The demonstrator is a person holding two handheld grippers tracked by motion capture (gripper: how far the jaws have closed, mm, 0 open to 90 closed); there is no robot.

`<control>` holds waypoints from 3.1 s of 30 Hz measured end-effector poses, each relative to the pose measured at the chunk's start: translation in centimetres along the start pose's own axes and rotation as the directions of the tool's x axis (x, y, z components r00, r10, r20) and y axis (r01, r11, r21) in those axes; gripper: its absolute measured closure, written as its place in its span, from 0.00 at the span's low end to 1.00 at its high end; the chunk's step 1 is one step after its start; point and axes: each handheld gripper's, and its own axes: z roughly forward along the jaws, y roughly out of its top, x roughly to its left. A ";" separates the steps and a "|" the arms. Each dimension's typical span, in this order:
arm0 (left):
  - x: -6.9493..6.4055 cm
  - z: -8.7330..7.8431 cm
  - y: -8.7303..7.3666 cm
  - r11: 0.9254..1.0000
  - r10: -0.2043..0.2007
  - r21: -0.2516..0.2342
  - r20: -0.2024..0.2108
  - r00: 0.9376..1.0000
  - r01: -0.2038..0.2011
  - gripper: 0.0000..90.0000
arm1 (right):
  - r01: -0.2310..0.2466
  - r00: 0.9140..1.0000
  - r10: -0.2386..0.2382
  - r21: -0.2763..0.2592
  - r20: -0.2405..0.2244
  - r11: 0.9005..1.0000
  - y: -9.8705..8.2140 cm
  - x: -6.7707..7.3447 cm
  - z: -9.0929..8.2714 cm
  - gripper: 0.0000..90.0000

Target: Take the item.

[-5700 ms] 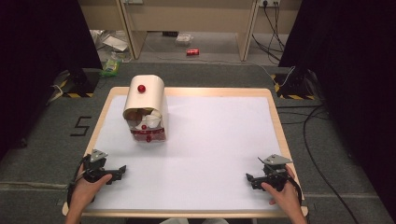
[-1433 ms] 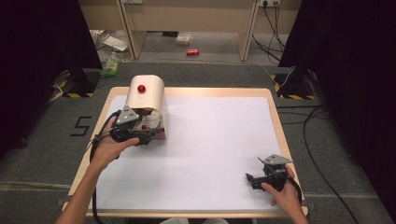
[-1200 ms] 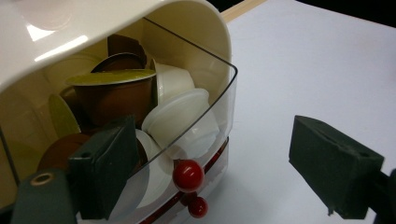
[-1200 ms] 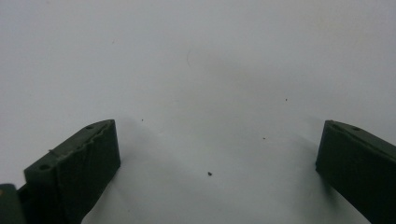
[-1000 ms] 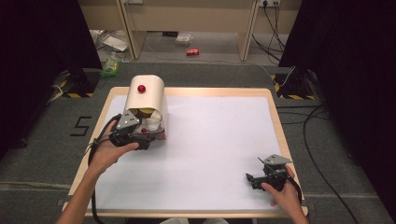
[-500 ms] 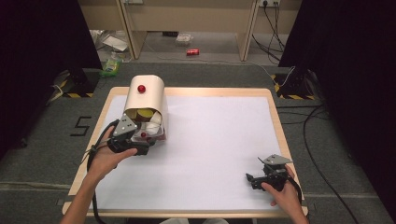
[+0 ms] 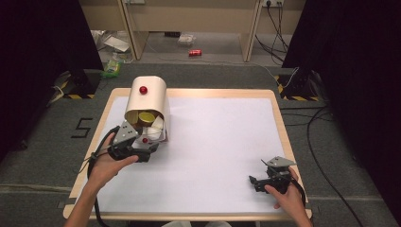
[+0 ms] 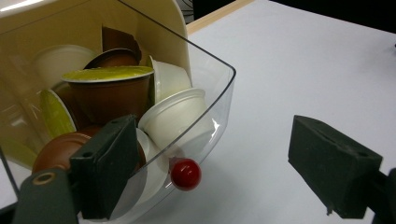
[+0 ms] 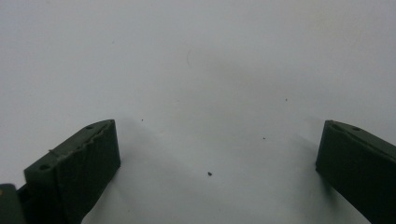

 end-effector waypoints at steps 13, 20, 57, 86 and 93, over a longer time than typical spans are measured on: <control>-0.8 -0.7 -0.6 1.000 0.004 -0.008 0.004 1.000 -0.004 0.18 | 0.000 1.000 0.000 0.000 0.000 1.000 0.0 0.0 0.0 0.00; -1.2 -0.9 -0.9 1.000 0.006 -0.002 0.006 1.000 -0.006 0.18 | 0.000 1.000 0.000 0.000 0.000 1.000 0.0 0.0 0.0 0.00; -2.2 -1.7 -2.1 1.000 -0.012 -0.012 0.021 1.000 0.012 0.18 | 0.000 1.000 0.000 0.000 0.000 1.000 0.0 0.0 0.0 0.00; 0.1 -2.5 0.9 0.999 -0.029 -0.017 -0.030 0.999 0.028 0.20 | -0.001 1.000 0.001 0.000 0.000 1.000 0.0 0.0 0.0 0.00; 1.4 -1.8 1.4 0.999 -0.055 -0.001 -0.056 0.997 0.055 0.23 | -0.001 1.000 0.001 0.000 0.000 1.000 0.0 0.0 0.0 0.00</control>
